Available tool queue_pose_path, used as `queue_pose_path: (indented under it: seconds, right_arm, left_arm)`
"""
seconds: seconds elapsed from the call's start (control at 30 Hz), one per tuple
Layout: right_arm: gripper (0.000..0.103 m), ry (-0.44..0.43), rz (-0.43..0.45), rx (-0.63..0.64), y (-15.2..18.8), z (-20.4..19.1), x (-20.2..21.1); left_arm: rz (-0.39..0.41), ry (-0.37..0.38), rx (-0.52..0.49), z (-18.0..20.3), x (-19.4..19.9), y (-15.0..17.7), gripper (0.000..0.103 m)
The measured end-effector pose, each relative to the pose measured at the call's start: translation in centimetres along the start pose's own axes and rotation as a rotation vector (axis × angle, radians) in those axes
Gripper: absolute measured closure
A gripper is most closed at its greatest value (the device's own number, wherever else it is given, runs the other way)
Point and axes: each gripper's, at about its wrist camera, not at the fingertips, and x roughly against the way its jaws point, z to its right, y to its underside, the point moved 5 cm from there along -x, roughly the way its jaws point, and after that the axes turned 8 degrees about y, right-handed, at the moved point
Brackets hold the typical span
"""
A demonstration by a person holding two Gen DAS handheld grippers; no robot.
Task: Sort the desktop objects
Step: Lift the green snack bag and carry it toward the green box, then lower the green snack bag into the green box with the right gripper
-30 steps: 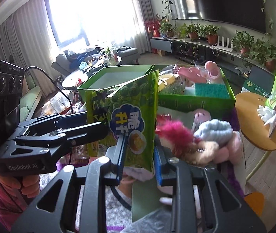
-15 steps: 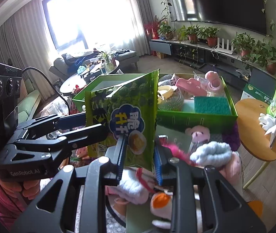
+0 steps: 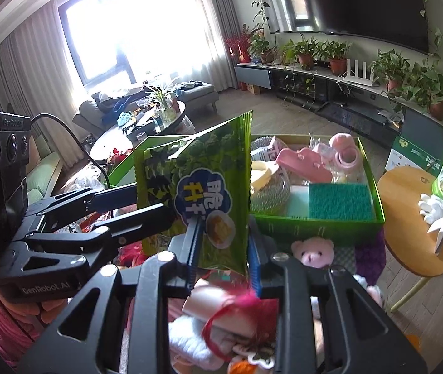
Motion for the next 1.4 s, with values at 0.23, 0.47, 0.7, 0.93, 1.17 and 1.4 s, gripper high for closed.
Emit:
queue_pose_path:
  seconds: [0.23, 0.47, 0.7, 0.93, 1.17, 1.4]
  right_arm:
    - [0.075, -0.001, -0.005, -0.011, -2.4, 1.0, -1.9]
    - [0.075, -0.007, -0.007, -0.032, -4.4, 2.0, -3.9]
    - [0.075, 0.004, -0.006, -0.049, -6.5, 3.2, -5.7]
    - [0.075, -0.005, -0.015, -0.070, -7.7, 4.1, -8.0]
    - [0.075, -0.011, -0.053, -0.087, -8.4, 5.0, -11.2]
    - [0.075, -0.017, -0.076, -0.097, -8.7, 5.8, -13.3]
  left_arm:
    - [-0.004, -0.004, -0.001, -1.5, -1.9, -2.3, 0.049]
    - [-0.009, -0.024, -0.014, -2.6, -3.4, -4.0, 0.049]
    - [-0.021, -0.023, -0.009, -3.8, -5.1, -5.8, 0.049]
    - [-0.043, -0.030, 0.025, -5.6, -6.9, -6.7, 0.049]
    - [-0.083, -0.034, 0.077, -7.7, -9.5, -7.1, 0.049]
    - [-0.094, -0.054, 0.081, -8.3, -11.1, -7.7, 0.049]
